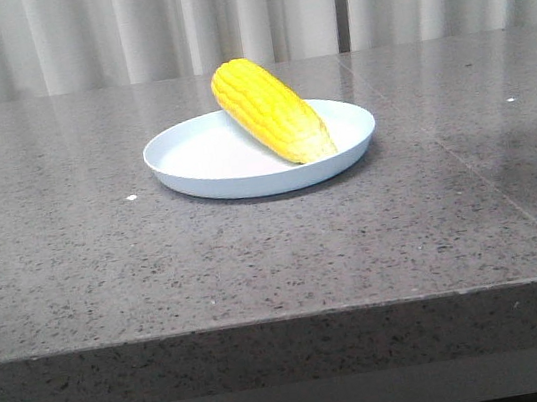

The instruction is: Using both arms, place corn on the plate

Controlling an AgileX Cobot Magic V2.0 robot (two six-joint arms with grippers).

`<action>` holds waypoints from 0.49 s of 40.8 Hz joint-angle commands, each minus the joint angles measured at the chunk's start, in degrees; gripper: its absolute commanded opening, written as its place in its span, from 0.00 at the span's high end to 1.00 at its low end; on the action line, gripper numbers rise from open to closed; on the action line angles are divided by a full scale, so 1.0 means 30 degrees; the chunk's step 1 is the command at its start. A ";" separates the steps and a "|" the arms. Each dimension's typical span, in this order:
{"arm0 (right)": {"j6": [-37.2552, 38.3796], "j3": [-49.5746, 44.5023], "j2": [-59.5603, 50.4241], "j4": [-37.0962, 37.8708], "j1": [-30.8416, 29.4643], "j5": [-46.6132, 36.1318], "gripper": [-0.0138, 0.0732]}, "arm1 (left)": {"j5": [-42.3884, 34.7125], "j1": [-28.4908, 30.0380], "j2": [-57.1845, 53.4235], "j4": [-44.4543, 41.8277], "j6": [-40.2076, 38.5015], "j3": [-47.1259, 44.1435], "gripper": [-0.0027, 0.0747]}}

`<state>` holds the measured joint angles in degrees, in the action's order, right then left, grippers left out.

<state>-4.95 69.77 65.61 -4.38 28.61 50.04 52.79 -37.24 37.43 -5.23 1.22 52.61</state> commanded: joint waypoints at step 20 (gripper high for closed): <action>-0.0378 -0.5402 -1.2293 0.0081 0.0001 0.0133 0.12 | -0.1691 -0.0149 0.0070 0.0068 -0.0194 0.0481 0.40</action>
<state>-5.47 53.13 30.81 -3.63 28.61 54.04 52.30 -37.24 37.43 -5.23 1.22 52.61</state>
